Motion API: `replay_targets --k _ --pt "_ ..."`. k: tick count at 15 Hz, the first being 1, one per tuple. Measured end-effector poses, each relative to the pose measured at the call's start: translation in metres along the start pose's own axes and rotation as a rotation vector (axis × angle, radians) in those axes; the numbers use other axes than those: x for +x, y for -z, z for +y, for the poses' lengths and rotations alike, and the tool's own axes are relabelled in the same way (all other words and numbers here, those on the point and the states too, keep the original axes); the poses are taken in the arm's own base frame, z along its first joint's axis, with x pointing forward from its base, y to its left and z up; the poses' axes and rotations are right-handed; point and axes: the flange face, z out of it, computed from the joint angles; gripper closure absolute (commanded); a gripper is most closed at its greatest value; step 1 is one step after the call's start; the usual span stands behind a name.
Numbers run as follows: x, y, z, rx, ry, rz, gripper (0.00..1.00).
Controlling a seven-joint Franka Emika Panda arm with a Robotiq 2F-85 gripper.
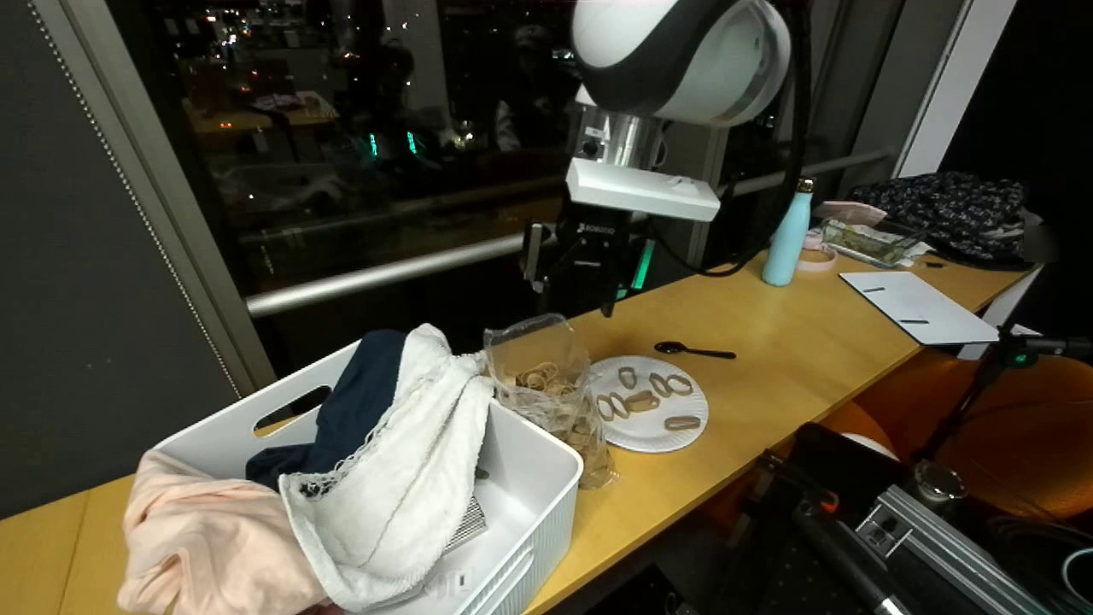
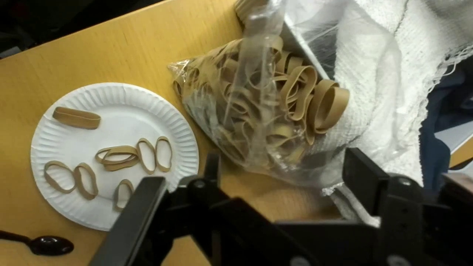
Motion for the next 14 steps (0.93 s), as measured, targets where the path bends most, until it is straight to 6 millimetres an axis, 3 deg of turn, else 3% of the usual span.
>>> replay_targets --k 4,8,11,14 --pt "0.012 -0.002 0.083 0.033 -0.118 -0.003 0.00" --pt "0.024 -0.037 0.163 0.036 -0.268 -0.035 0.00" --pt "0.036 -0.069 0.190 0.028 -0.336 -0.055 0.00" --pt "0.049 -0.094 0.187 0.004 -0.370 -0.076 0.00"
